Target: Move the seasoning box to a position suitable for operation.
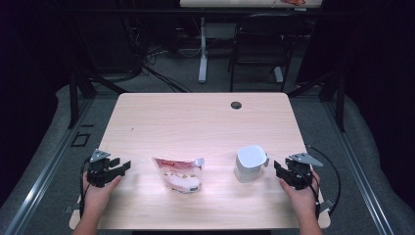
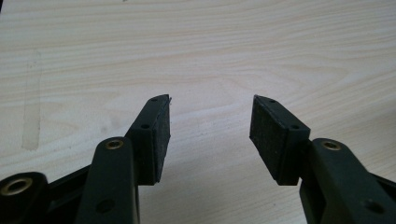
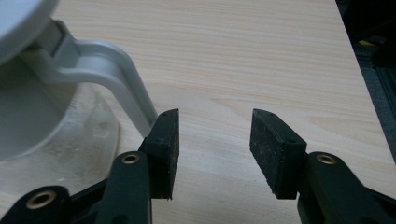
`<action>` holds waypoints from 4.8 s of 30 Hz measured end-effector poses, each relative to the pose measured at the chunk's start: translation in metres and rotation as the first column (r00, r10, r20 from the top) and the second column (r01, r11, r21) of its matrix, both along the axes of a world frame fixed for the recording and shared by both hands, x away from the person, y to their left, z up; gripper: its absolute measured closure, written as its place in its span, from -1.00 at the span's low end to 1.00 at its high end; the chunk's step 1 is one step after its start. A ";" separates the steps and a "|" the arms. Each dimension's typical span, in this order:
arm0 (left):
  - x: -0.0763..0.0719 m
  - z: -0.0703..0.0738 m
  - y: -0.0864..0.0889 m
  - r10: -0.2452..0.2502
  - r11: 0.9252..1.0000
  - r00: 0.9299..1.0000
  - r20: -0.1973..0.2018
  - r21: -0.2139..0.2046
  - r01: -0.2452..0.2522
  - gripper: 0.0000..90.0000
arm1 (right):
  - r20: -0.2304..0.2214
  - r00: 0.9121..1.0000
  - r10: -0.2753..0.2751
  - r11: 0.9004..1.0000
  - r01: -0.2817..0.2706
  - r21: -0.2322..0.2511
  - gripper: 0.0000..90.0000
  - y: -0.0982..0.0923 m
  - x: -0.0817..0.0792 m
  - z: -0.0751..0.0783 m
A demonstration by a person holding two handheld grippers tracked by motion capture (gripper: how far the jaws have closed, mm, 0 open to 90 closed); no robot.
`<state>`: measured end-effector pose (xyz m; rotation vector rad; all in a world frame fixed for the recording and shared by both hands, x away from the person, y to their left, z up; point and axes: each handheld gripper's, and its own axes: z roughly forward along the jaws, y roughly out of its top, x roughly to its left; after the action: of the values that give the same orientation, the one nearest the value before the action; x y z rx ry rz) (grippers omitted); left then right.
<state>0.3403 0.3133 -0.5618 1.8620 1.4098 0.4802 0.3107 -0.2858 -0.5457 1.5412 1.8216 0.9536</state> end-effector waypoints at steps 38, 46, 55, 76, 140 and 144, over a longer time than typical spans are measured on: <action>-0.014 0.006 0.005 0.012 0.999 1.000 0.000 -0.033 -0.012 0.10 | 0.050 0.982 0.182 0.983 -0.182 -0.013 0.43 0.020 -0.002 0.004; -0.017 0.002 0.008 0.025 0.999 1.000 -0.010 -0.020 -0.026 0.11 | 0.034 0.981 0.193 0.981 -0.193 -0.002 0.67 0.029 0.012 0.000; -0.021 0.001 0.009 0.025 1.000 1.000 -0.007 -0.008 -0.025 0.14 | 0.023 0.985 0.170 0.985 -0.170 0.005 0.78 0.028 0.013 0.001; -0.016 0.003 0.000 -0.013 1.000 1.000 -0.010 0.005 0.013 0.17 | -0.010 0.990 0.138 0.988 -0.138 -0.066 0.84 0.041 -0.008 0.006; -0.034 0.018 -0.021 -0.057 0.997 0.998 0.030 0.044 0.056 0.21 | 0.120 0.975 0.186 0.975 -0.199 0.104 0.42 0.037 -0.066 0.026; -0.032 0.018 -0.017 -0.046 0.998 0.999 0.029 0.042 0.045 0.23 | 0.114 0.971 0.208 0.972 -0.219 0.089 0.57 0.040 -0.061 0.031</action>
<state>0.3086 0.2959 -0.5435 1.9077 1.3440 0.5161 0.2498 -0.2455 -0.5142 1.3442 1.9185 1.2198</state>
